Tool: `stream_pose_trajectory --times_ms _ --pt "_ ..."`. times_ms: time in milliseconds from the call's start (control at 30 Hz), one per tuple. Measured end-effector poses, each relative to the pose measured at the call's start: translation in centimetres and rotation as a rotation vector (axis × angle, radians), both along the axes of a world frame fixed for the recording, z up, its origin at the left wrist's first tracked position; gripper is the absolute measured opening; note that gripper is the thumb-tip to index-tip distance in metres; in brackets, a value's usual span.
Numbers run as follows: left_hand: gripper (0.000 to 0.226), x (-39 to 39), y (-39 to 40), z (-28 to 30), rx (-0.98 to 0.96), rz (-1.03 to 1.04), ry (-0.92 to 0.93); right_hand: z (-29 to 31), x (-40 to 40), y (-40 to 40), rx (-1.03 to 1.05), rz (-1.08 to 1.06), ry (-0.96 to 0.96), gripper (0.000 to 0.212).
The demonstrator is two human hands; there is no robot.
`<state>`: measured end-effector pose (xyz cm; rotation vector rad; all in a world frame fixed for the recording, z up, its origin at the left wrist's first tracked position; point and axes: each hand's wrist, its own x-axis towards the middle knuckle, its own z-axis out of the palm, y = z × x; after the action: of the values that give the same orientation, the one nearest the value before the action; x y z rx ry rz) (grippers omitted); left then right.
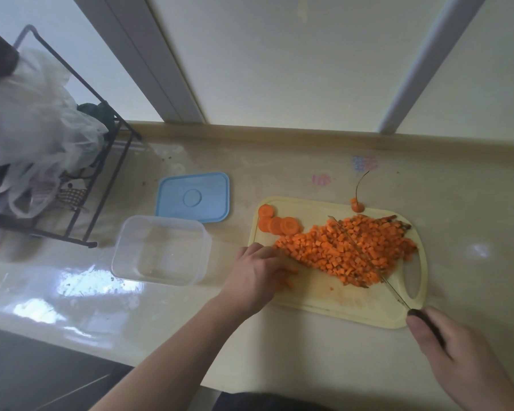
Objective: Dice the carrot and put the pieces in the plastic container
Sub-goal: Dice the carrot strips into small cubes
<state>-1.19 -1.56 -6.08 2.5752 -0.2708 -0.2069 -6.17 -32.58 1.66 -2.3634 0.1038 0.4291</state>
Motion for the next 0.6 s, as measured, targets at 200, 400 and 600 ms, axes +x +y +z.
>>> stream_pose_trajectory --times_ms 200,400,600 --pt "0.027 0.3 -0.5 0.6 0.048 -0.001 0.033 -0.1 -0.3 0.0 -0.017 -0.001 0.02 0.062" --pt "0.015 0.7 -1.9 0.2 0.186 0.026 -0.021 0.2 -0.4 0.1 -0.005 0.007 0.031 0.062" --pt "0.01 1.0 -2.1 -0.3 0.278 -0.09 -0.105 0.1 -0.5 0.2 -0.004 0.01 -0.029 0.029"
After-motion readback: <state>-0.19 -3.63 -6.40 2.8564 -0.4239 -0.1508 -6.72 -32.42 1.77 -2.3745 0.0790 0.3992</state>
